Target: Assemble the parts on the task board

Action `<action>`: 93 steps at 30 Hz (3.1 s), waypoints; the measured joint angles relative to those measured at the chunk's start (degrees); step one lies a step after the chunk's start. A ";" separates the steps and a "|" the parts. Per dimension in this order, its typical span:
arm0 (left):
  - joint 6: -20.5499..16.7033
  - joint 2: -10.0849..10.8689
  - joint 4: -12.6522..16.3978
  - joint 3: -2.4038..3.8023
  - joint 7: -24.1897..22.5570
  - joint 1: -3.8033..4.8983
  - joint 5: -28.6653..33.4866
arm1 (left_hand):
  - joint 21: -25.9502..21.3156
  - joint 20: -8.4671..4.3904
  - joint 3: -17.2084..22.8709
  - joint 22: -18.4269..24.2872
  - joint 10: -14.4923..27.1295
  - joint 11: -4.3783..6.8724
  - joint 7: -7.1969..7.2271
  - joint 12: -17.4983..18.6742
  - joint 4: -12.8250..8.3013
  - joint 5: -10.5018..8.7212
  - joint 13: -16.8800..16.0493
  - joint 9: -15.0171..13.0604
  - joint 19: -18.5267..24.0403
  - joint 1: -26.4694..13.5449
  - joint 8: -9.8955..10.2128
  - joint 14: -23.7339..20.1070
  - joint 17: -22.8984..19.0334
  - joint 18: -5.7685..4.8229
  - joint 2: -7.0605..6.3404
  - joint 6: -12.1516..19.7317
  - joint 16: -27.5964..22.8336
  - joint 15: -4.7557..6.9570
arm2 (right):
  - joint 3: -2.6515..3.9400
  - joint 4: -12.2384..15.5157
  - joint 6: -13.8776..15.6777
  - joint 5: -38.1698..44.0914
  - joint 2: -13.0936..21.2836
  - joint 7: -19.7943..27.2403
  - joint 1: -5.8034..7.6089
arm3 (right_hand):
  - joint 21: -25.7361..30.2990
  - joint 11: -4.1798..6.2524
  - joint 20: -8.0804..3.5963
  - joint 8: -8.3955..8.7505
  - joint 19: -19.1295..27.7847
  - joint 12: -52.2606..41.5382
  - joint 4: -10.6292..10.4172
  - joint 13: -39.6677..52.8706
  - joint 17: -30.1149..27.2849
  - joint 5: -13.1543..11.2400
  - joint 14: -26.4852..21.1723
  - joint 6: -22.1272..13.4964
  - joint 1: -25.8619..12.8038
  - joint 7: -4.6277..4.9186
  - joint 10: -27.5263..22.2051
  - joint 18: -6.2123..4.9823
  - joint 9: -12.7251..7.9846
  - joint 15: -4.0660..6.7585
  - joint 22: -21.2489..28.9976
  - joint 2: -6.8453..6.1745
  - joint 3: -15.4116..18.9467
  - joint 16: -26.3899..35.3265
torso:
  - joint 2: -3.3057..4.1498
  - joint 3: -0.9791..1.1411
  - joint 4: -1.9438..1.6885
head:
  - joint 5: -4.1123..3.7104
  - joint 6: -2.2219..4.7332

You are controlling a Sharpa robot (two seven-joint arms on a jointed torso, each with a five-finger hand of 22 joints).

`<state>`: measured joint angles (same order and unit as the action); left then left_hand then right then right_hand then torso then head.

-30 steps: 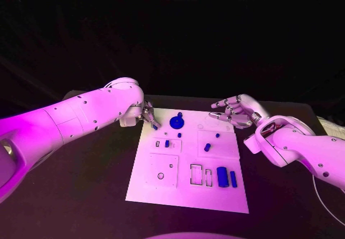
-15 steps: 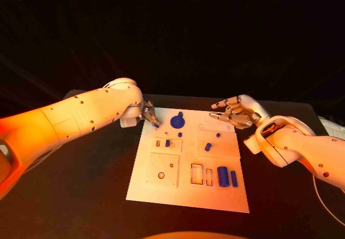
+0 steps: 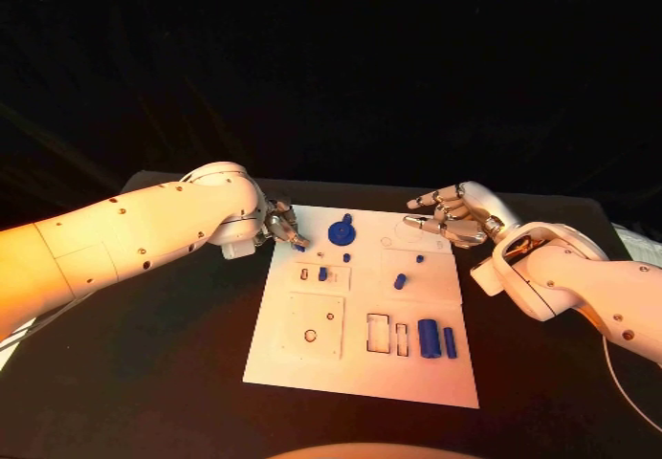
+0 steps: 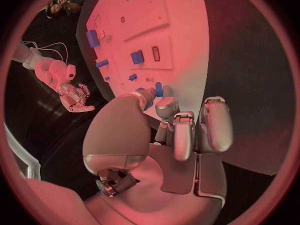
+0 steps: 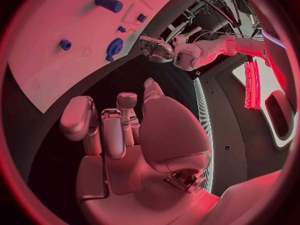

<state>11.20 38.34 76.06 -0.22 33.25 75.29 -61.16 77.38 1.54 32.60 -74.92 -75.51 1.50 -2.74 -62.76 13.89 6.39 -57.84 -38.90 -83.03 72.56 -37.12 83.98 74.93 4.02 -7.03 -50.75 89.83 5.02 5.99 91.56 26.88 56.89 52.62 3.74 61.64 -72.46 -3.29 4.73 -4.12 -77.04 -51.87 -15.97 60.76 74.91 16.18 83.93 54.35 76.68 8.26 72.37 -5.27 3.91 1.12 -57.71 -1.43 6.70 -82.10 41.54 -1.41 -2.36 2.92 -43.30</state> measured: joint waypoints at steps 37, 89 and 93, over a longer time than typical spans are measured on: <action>-3.43 3.88 8.99 -0.49 -0.89 -3.79 -7.59 | 0.50 0.00 1.65 0.01 -0.82 0.41 0.12 -0.71 -1.65 0.03 -0.43 -0.42 -0.41 -1.74 -0.60 0.00 -0.02 0.00 -1.73 -0.36 0.00 0.00 | -0.05 -0.16 -0.04 -0.31 0.00 0.13 -0.24 | 0.35 -0.20 0.00 0.00 0.00 0.22 -0.24 -0.15 0.04 0.00 0.00 0.00 0.01 0.00 -0.20 0.00 0.04 0.00 0.47 -0.01 0.24 0.23 | 0.11 -0.04 0.08 | 0.11 -0.66; -0.05 2.59 7.70 -0.39 1.83 -3.66 -7.72 | 0.87 -0.41 0.56 0.02 -1.99 1.16 1.95 -1.36 -1.45 0.43 -0.36 -0.07 -0.82 -13.32 -0.69 0.00 0.02 0.00 -1.71 -4.64 0.00 -0.01 | -0.04 0.08 -0.29 -0.62 0.24 0.32 -0.29 | 0.56 -0.21 0.00 0.00 0.00 0.22 -0.24 -0.20 0.01 -0.01 0.00 0.00 0.01 0.00 -0.19 0.00 0.02 0.00 0.58 -0.01 0.24 0.23 | 0.09 0.02 0.09 | -0.12 -1.15; -0.07 2.50 7.62 -0.39 1.96 -3.66 -7.72 | 1.00 -0.41 -0.49 0.02 -2.20 1.37 1.95 -1.36 -1.29 0.43 -0.53 0.00 -0.82 -13.31 -0.67 0.00 0.01 0.00 -1.71 -5.03 0.00 -0.01 | -0.05 0.10 -0.36 -0.63 0.25 0.32 -0.30 | 0.56 -0.21 0.00 0.00 0.00 0.22 -0.24 -0.20 0.01 0.00 0.00 0.00 0.01 0.00 -0.19 0.00 0.01 0.00 0.58 -0.01 0.24 0.23 | 0.09 -0.01 0.07 | -0.15 -1.18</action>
<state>11.13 40.84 83.68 -0.60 35.21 71.63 -68.88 78.38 1.13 32.11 -74.90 -77.70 2.87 -0.79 -64.12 12.60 6.82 -58.38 -38.90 -83.84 59.24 -37.79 83.98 74.95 4.02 -8.75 -55.78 89.83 5.01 5.94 91.66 26.51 56.26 52.87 4.06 61.34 -71.90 -3.50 4.73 -4.12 -77.04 -51.64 -16.21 60.56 74.91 16.18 83.93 54.35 76.69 8.26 72.18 -5.27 3.93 1.12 -57.14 -1.44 6.94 -81.88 41.63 -1.42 -2.29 2.77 -44.48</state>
